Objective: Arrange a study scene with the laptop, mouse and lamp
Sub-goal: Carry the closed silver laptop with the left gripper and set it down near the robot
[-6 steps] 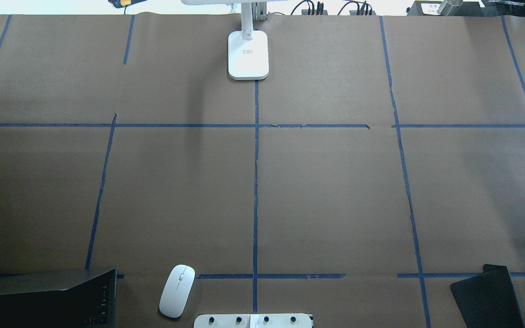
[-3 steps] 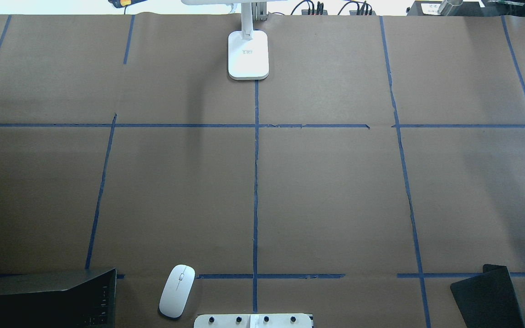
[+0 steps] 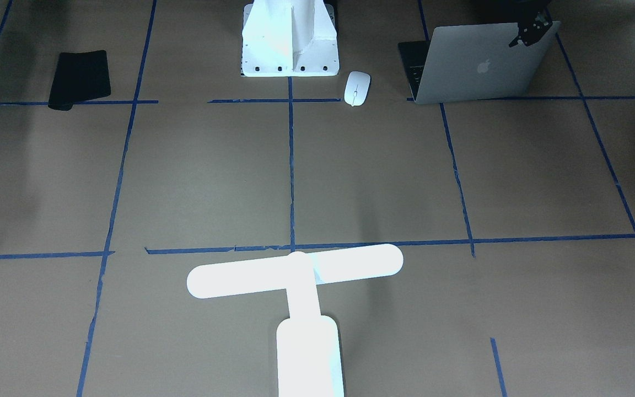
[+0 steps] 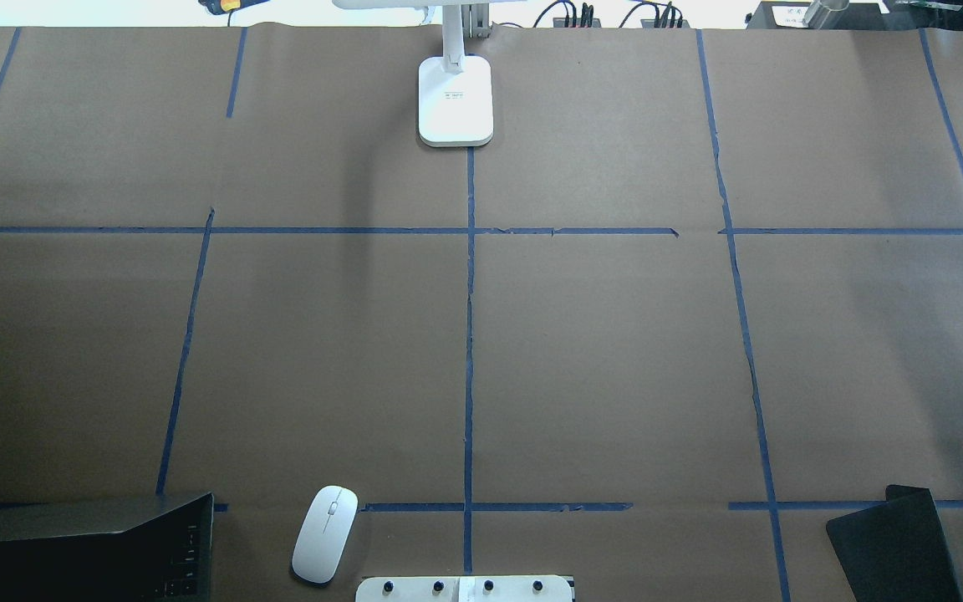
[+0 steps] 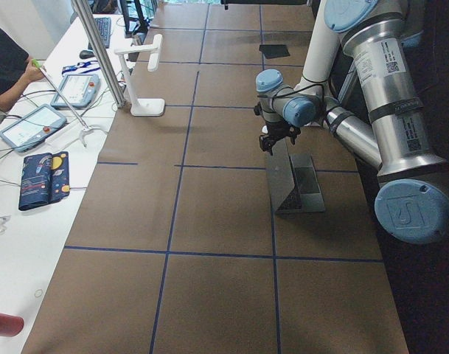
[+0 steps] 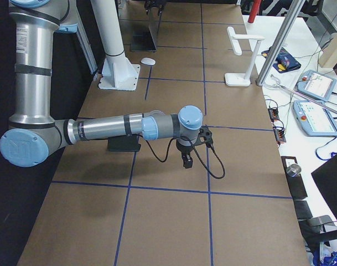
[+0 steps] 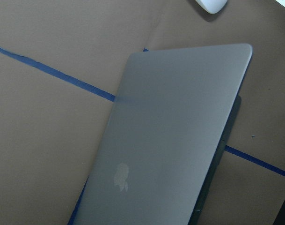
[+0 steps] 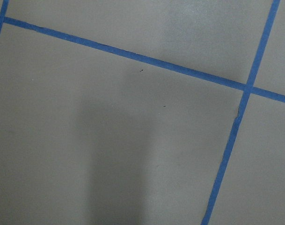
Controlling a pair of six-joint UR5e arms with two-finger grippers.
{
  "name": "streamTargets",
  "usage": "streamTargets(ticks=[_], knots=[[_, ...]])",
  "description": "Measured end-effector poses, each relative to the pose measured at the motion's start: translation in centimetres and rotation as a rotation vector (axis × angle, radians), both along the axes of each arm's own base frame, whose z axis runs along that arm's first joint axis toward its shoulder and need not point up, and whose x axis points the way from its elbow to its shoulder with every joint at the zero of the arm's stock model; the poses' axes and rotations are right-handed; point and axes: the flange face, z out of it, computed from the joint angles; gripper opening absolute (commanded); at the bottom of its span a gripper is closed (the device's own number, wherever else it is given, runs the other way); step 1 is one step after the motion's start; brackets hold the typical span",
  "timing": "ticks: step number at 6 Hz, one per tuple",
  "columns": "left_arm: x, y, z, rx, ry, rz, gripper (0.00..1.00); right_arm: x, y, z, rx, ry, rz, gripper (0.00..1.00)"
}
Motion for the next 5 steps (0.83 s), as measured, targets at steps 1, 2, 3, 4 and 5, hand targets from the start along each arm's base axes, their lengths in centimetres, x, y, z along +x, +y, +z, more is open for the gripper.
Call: streamTargets(ticks=[1,2,3,4,5], knots=[[-0.1,-0.1,-0.1,-0.081,-0.030,-0.086,0.99,0.0,0.0,0.0,0.000,0.000,0.000,1.00],[-0.2,-0.1,-0.1,-0.125,-0.049,-0.134,1.00,0.0,0.0,0.0,0.000,0.000,0.000,1.00],[-0.2,-0.2,-0.1,-0.142,-0.058,-0.152,1.00,0.0,0.0,-0.1,0.001,0.000,0.000,1.00],[-0.1,-0.4,0.4,-0.150,-0.067,-0.163,1.00,0.0,0.0,-0.1,0.004,0.000,-0.001,1.00],[-0.4,-1.3,0.8,-0.153,-0.071,-0.190,1.00,0.0,0.0,-0.2,0.006,-0.001,-0.001,1.00]])
